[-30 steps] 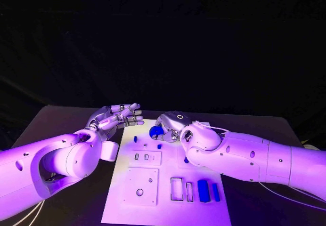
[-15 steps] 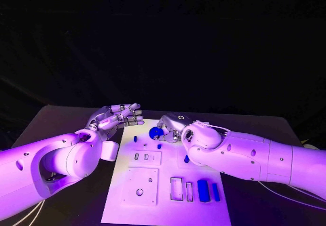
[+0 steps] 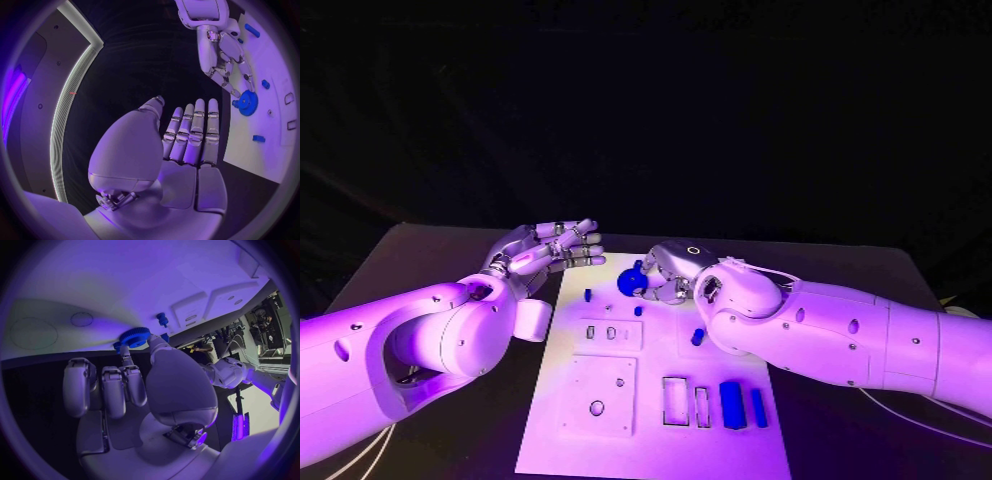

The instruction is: Assemble the parts on the task board

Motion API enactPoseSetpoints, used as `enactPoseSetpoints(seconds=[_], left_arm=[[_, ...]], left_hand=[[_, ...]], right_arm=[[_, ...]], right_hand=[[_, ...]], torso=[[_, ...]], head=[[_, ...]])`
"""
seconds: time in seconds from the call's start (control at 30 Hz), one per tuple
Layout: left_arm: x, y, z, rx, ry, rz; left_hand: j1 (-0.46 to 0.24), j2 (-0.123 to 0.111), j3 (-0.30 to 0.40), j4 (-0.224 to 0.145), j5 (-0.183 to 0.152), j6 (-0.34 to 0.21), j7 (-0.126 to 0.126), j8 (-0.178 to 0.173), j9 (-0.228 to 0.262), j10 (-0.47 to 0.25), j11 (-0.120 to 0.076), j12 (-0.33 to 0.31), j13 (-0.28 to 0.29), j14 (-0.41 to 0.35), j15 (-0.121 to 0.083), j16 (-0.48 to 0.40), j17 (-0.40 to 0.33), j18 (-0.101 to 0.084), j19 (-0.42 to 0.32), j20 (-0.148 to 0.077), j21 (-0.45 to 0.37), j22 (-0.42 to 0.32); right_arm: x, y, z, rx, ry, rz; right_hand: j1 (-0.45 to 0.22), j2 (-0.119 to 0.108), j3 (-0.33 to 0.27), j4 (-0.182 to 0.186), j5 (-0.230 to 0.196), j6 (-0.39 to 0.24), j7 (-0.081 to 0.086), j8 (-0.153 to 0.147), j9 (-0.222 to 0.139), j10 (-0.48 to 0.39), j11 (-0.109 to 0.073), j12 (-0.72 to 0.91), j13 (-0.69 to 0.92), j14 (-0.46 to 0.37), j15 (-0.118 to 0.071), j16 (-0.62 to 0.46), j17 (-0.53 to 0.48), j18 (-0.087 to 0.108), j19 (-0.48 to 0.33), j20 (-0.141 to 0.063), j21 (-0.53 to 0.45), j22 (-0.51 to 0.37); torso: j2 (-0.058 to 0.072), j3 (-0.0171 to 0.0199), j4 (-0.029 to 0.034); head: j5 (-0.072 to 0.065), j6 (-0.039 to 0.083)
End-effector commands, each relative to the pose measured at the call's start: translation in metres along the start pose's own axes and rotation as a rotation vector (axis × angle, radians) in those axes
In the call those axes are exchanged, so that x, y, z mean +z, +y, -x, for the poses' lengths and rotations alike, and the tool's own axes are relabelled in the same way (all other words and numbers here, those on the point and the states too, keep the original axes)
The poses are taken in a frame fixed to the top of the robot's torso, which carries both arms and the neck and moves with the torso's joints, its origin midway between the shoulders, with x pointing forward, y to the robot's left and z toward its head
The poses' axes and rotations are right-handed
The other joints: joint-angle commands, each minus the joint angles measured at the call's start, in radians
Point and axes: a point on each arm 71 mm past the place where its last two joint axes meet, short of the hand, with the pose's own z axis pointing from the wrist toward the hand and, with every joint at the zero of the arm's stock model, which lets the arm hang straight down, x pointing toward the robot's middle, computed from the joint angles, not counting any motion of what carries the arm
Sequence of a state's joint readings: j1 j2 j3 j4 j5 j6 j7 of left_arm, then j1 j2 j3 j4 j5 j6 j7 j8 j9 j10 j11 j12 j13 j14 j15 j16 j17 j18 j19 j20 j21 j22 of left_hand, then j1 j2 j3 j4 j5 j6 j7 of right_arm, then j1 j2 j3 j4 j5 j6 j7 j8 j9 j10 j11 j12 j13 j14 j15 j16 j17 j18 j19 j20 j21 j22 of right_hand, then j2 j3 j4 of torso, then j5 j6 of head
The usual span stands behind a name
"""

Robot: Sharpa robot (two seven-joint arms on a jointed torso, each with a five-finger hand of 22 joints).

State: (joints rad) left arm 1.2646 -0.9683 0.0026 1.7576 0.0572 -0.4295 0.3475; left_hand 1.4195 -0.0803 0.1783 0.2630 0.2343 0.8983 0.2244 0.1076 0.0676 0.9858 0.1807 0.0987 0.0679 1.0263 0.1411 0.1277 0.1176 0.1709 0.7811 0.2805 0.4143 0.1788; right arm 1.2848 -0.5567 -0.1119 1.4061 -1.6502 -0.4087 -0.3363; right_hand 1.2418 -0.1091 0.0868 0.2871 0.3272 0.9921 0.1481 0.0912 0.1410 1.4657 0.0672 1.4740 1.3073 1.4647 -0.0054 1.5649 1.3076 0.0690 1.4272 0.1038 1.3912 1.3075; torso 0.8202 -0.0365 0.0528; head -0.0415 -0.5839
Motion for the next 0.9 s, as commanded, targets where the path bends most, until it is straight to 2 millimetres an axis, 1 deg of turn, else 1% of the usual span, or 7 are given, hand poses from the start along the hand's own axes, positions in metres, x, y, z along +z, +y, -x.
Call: enactPoseSetpoints(seconds=[0.03,0.13,0.27,0.53,0.57,0.8,0.9], left_arm=[[0.000,-0.001,-0.002,-0.006,0.018,-0.006],[0.000,-0.001,-0.001,-0.005,0.016,-0.006],[0.001,-0.001,0.000,-0.004,0.014,-0.006],[0.003,0.000,0.001,-0.004,0.014,-0.004],[0.003,0.000,0.001,-0.004,0.014,-0.003],[0.007,0.002,0.001,-0.005,0.017,-0.001],[0.008,0.003,0.001,-0.005,0.017,-0.001]], left_hand=[[0.011,0.002,0.002,-0.006,-0.004,0.005,0.008,-0.004,-0.001,0.002,0.004,-0.003,-0.001,0.004,0.004,-0.005,0.001,0.010,-0.006,-0.002,0.003,0.000],[0.011,0.002,0.002,-0.006,-0.004,0.005,0.008,-0.004,-0.001,0.002,0.004,-0.003,-0.001,0.004,0.004,-0.005,0.001,0.010,-0.006,-0.002,0.003,0.000],[0.011,0.002,0.002,-0.006,-0.004,0.005,0.008,-0.004,-0.001,0.002,0.004,-0.003,-0.001,0.004,0.004,-0.005,0.001,0.010,-0.006,-0.002,0.003,0.000],[0.012,0.002,0.003,-0.007,-0.004,0.005,0.008,-0.005,-0.001,0.003,0.004,-0.004,-0.001,0.004,0.004,-0.006,0.002,0.009,-0.008,-0.002,0.003,0.000],[0.012,0.002,0.003,-0.007,-0.004,0.005,0.008,-0.005,-0.001,0.003,0.004,-0.004,-0.001,0.004,0.004,-0.006,0.002,0.009,-0.008,-0.002,0.003,0.000],[0.012,0.002,0.003,-0.007,-0.004,0.005,0.008,-0.005,-0.001,0.003,0.004,-0.004,-0.001,0.004,0.004,-0.006,0.002,0.009,-0.008,-0.002,0.003,0.000],[0.013,0.002,0.003,-0.008,-0.004,0.006,0.008,-0.006,-0.001,0.003,0.004,-0.004,0.000,0.005,0.004,-0.006,0.002,0.009,-0.008,-0.001,0.003,0.000]], right_arm=[[-0.009,-0.003,0.008,0.031,-0.065,0.015],[-0.021,-0.013,0.017,0.075,-0.098,0.003],[-0.041,-0.035,0.031,0.172,-0.112,-0.030],[-0.076,-0.088,0.044,0.299,-0.070,-0.053],[-0.082,-0.098,0.044,0.312,-0.062,-0.055],[-0.102,-0.135,0.045,0.325,-0.057,-0.088],[-0.105,-0.145,0.041,0.322,-0.049,-0.106]], right_hand=[[0.013,-0.003,-0.001,-0.007,0.006,0.007,0.000,-0.006,0.001,0.025,0.000,0.006,0.165,0.105,0.003,0.005,0.260,-0.016,0.008,0.001,0.004,0.066],[0.021,-0.007,-0.002,-0.008,0.013,0.012,-0.001,-0.006,0.003,0.024,-0.002,0.004,0.164,0.104,0.002,0.003,0.256,-0.015,0.006,0.001,0.000,0.063],[0.042,-0.020,-0.004,-0.015,0.024,0.022,-0.004,-0.007,0.005,0.017,-0.004,-0.005,0.154,0.100,0.000,-0.003,0.238,-0.010,-0.007,-0.001,-0.018,0.045],[0.125,-0.031,0.005,-0.056,-0.004,0.040,-0.008,-0.011,0.010,-0.008,-0.008,-0.033,0.127,0.090,-0.005,-0.019,0.199,0.003,-0.044,-0.005,-0.069,-0.002],[0.134,-0.036,0.004,-0.061,0.006,0.040,-0.009,-0.012,0.010,-0.010,-0.009,-0.036,0.125,0.089,-0.006,-0.020,0.195,0.005,-0.048,-0.006,-0.075,-0.007],[0.154,-0.047,-0.004,-0.074,0.025,0.031,-0.004,-0.022,0.008,-0.013,-0.006,-0.040,0.121,0.089,-0.005,-0.021,0.196,0.003,-0.045,-0.006,-0.074,-0.002],[0.160,-0.048,-0.006,-0.078,0.026,0.026,-0.002,-0.025,0.007,-0.015,-0.005,-0.043,0.118,0.089,-0.003,-0.021,0.196,0.003,-0.046,-0.005,-0.076,-0.003]], torso=[[-0.001,0.0007,-0.0025],[-0.002,0.0007,-0.0047],[-0.006,0.0038,-0.0100],[-0.015,0.0130,-0.0235],[-0.018,0.0158,-0.0260],[-0.023,0.0269,-0.0322],[-0.024,0.0286,-0.0338]], head=[[0.002,0.001],[0.000,0.002],[0.000,0.004],[-0.002,0.001],[-0.006,0.001],[-0.017,0.000],[-0.015,0.000]])
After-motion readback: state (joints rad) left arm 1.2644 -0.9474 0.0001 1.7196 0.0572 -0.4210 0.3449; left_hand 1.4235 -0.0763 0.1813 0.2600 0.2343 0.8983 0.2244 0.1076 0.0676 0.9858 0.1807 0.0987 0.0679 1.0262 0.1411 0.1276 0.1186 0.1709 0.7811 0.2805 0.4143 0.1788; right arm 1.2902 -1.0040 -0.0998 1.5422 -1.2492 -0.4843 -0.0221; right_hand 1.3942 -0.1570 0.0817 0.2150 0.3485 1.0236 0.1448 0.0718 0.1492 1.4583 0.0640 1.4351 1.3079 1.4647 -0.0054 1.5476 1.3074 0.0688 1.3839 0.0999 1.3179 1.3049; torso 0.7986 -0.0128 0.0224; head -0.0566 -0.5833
